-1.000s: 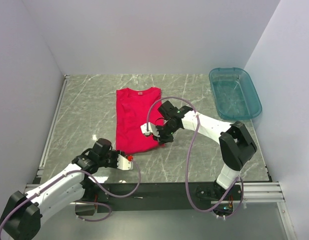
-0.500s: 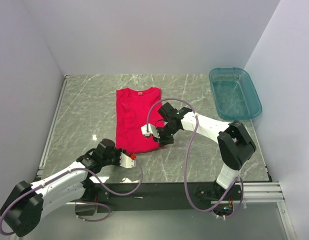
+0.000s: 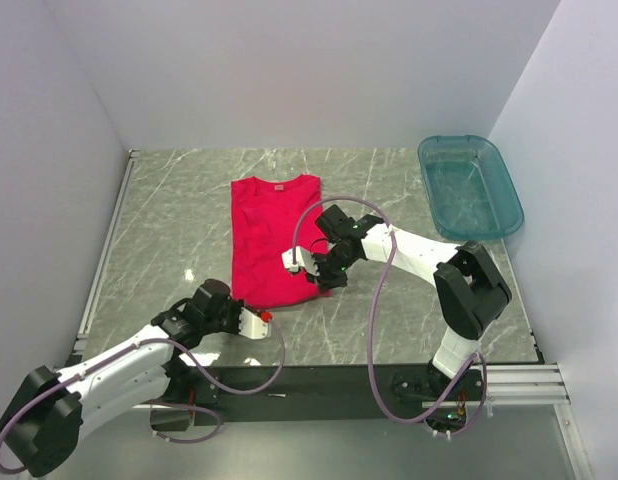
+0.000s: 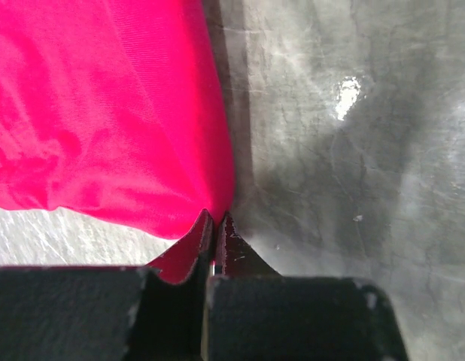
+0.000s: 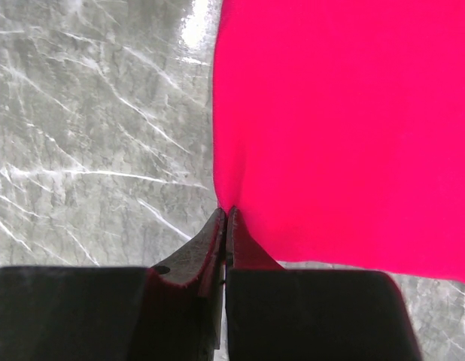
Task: Fold and stack the t-shirts
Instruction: Fold the tshirt
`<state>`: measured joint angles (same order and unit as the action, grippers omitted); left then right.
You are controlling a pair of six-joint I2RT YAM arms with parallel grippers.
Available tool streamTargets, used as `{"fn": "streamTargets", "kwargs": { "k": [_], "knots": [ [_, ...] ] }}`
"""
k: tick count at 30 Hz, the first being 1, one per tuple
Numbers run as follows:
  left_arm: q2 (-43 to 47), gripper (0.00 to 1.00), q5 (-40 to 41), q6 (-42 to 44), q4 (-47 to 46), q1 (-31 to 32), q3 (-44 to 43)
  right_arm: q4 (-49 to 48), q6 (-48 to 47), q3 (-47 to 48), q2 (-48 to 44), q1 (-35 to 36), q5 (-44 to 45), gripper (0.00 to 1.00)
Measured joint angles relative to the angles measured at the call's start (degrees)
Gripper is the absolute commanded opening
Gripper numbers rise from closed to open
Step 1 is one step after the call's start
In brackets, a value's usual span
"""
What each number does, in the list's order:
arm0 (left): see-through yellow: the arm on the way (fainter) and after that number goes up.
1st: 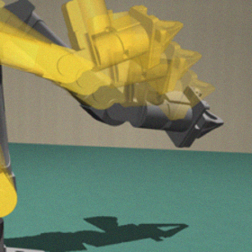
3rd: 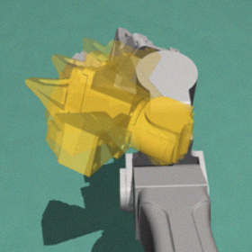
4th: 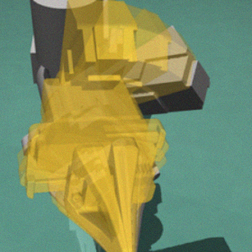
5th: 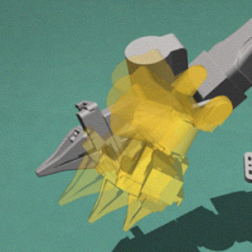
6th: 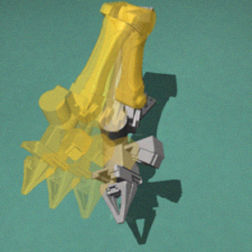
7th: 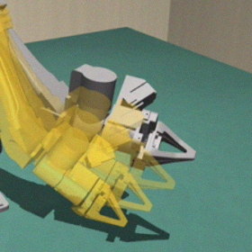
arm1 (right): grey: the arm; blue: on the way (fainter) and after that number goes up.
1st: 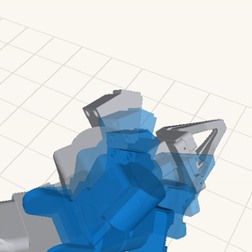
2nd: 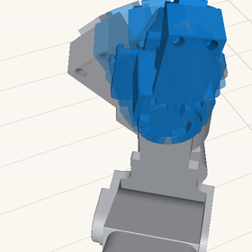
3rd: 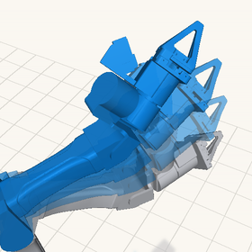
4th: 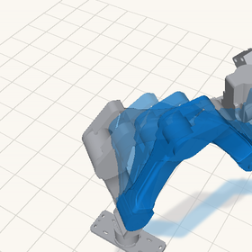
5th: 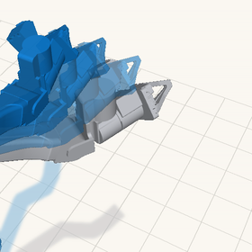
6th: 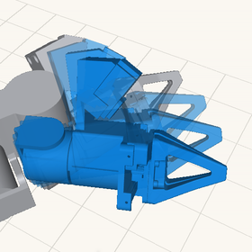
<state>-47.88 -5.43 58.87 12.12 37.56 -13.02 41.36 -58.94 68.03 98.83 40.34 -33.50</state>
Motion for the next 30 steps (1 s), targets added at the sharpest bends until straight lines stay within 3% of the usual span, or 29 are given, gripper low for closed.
{"fn": "streamTargets", "kwargs": {
  "k": [5, 9, 19, 30],
  "knots": [
    [1.01, 0.0, -2.58, -0.22, 2.82, -1.99, -2.62, 0.24, 0.37, 0.35, 0.0, -0.57, 0.46, 0.0],
    [-1.88, 0.0, -6.88, -0.09, 2.73, -7.61, -6.56, 0.83, 0.68, 2.73, 0.28, -2.25, 0.48, 0.0],
    [-18.34, 0.0, -14.29, -0.11, -3.15, -19.1, -19.61, 1.55, 4.31, 16.2, 6.34, -6.29, 2.21, 0.0],
    [-35.56, 0.0, -14.69, -3.37, -13.66, -23.87, -33.97, -4.44, 14.14, 34.05, 17.97, -9.92, 10.8, 0.0]
  ]
}}
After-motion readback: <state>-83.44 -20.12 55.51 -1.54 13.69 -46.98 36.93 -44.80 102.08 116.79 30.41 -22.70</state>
